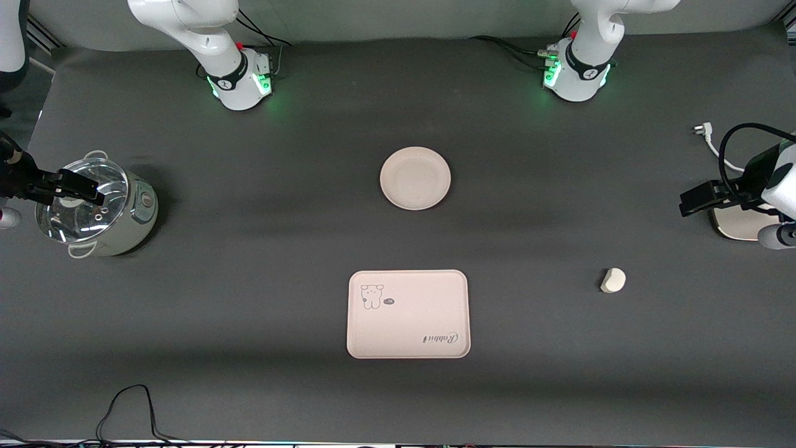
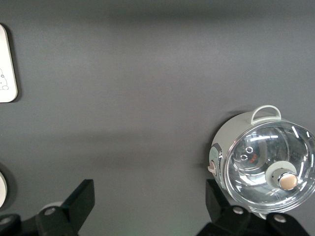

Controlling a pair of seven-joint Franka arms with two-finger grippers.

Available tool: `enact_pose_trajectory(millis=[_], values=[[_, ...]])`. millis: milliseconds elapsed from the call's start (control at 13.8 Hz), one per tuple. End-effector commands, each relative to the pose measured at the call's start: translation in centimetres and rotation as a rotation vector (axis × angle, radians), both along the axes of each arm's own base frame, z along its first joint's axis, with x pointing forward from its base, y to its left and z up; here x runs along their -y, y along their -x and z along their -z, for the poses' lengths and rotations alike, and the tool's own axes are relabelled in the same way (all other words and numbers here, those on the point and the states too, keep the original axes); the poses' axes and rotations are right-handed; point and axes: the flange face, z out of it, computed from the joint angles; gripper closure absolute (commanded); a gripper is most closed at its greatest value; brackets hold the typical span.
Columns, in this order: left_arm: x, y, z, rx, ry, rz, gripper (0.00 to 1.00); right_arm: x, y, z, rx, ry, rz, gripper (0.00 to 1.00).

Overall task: Place bun in plate and plate on tray
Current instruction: 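Lower the left gripper onto the white bun and close it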

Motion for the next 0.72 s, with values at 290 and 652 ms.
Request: enact_pose_trajectory(millis=[290,652], values=[[0.5,-1.1,3.2,-0.039,-0.016,0.015,0.00,0.2,0.4,-0.2,-0.004,0.003,0.006,0.00],[1.0,-6.1,16.6,-0.026,-0.020,0.096,0.00,0.2,0.4,0.0,-0.007,0.002,0.006,0.00]])
